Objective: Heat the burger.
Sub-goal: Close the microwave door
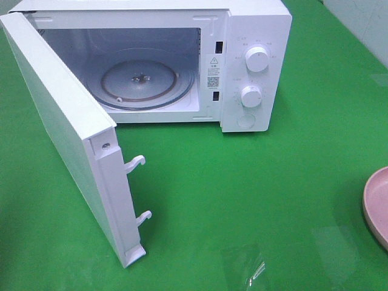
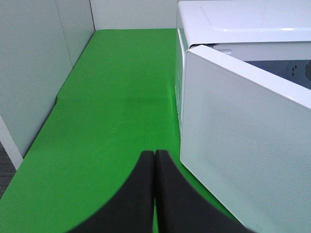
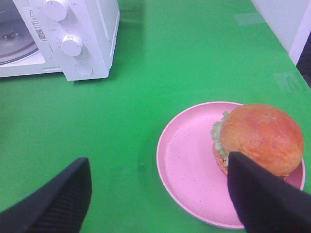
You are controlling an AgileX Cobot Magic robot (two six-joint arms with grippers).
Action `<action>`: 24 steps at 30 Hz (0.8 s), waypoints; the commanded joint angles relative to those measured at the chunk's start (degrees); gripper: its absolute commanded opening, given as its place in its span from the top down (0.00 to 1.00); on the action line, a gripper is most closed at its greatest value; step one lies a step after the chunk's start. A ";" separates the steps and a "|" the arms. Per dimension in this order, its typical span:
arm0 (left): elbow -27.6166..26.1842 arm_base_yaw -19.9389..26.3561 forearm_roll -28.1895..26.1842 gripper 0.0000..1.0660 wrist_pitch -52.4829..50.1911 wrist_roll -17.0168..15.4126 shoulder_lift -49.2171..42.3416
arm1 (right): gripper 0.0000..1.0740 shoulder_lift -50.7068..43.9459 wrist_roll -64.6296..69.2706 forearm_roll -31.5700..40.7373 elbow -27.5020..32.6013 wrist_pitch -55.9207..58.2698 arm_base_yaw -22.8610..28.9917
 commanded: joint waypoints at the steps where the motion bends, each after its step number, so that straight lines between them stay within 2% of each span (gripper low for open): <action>1: 4.24 -0.06 -0.06 1.00 -13.29 -0.06 3.90 | 0.29 -1.38 -0.57 -0.06 0.06 -0.80 -0.34; 2: 4.24 -0.06 -0.06 1.00 -13.29 -0.06 3.90 | 0.29 -1.38 -0.57 -0.06 0.06 -0.80 -0.34; 3: 6.07 -0.06 -0.06 1.00 -18.56 -0.06 5.84 | 0.29 -1.38 -0.57 -0.06 0.06 -0.80 -0.34; 4: 6.07 -0.06 -0.06 1.00 -18.56 -0.06 5.84 | 0.29 -1.38 -0.57 -0.06 0.06 -0.80 -0.34; 8: 9.80 -0.06 0.11 1.00 -30.19 -0.06 11.40 | 0.29 -1.38 -0.57 -0.06 0.06 -0.80 -0.34; 17: 10.66 -0.46 2.52 1.00 -38.22 -0.57 21.60 | 0.29 -1.38 -0.57 -0.06 0.06 -0.80 -0.34; 21: 10.66 -3.44 7.56 1.00 -43.66 -2.52 28.76 | 0.29 -1.38 -0.57 -0.06 0.06 -0.80 -0.34; 24: 10.66 -3.90 9.00 1.00 -44.63 -3.04 29.74 | 0.29 -1.38 -0.57 -0.06 0.06 -0.80 -0.34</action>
